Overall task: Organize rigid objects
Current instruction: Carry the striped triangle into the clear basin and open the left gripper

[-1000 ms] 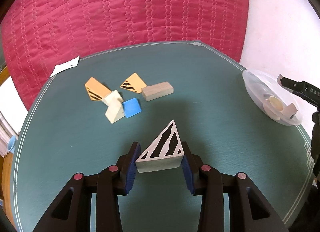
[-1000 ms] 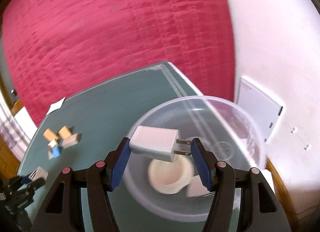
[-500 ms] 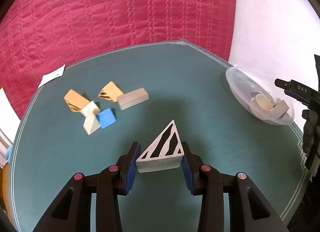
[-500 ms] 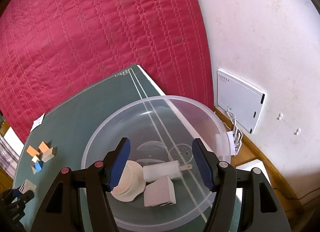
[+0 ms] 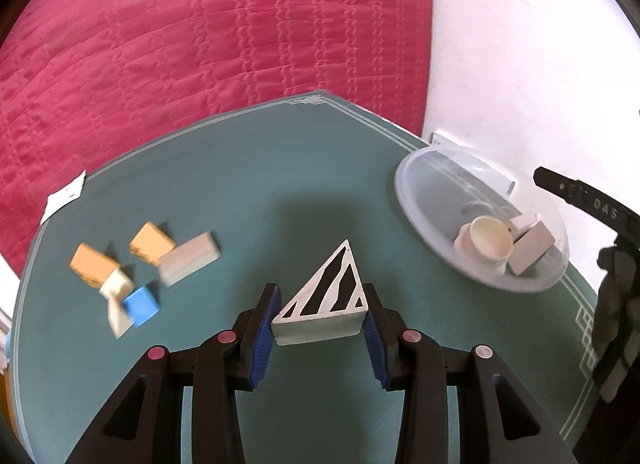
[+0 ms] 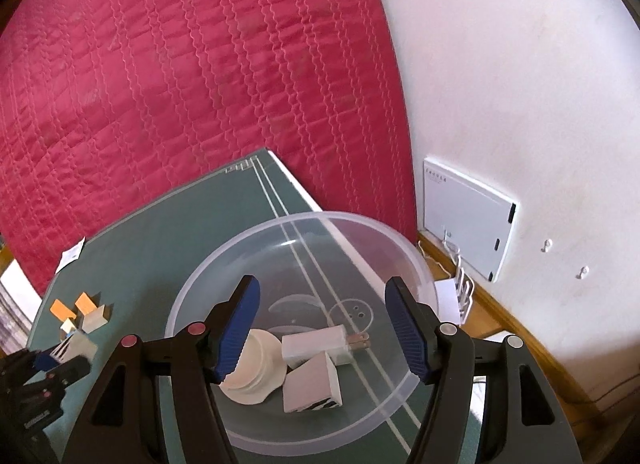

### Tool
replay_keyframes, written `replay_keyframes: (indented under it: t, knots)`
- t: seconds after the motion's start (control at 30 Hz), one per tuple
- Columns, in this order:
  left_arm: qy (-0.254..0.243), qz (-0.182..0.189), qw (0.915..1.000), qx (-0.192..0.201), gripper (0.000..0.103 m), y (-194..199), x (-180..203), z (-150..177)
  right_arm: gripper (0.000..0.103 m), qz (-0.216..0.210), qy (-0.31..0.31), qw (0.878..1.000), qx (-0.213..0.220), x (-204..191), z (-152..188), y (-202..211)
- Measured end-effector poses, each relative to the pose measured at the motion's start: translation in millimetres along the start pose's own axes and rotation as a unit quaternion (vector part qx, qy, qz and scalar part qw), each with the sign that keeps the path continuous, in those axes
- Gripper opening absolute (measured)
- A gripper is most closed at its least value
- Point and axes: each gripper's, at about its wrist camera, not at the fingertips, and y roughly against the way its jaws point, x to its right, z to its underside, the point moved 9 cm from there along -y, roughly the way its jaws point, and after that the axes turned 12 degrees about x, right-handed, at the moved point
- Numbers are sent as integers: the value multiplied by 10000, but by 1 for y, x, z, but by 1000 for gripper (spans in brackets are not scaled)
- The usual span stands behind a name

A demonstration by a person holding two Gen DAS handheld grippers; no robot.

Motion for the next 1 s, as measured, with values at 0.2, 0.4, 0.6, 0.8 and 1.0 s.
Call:
replay_keyframes:
  t: [0.2,0.4,0.6,0.8,1.0]
  knots:
    - [-134,214,9997,-58,42,-21,25,-16,67,-98,-20,9999,64,-4,-3,5]
    - [-223,552,9982,-56,42,-43,53,-33,67,-68,-133,9998,159,0,-8,10]
    - [-328,773,9965,-19,42,-62,79,-46,67,3,-336,9991,252,9,-15,14]
    - [-389,880,9954,28,59,-73,92,-50,67,13,-377,9990,243,11,-14,13]
    - [-248,636,9976,148,84,-73,71,-48,67,23,-365,9991,225,10,-12,14]
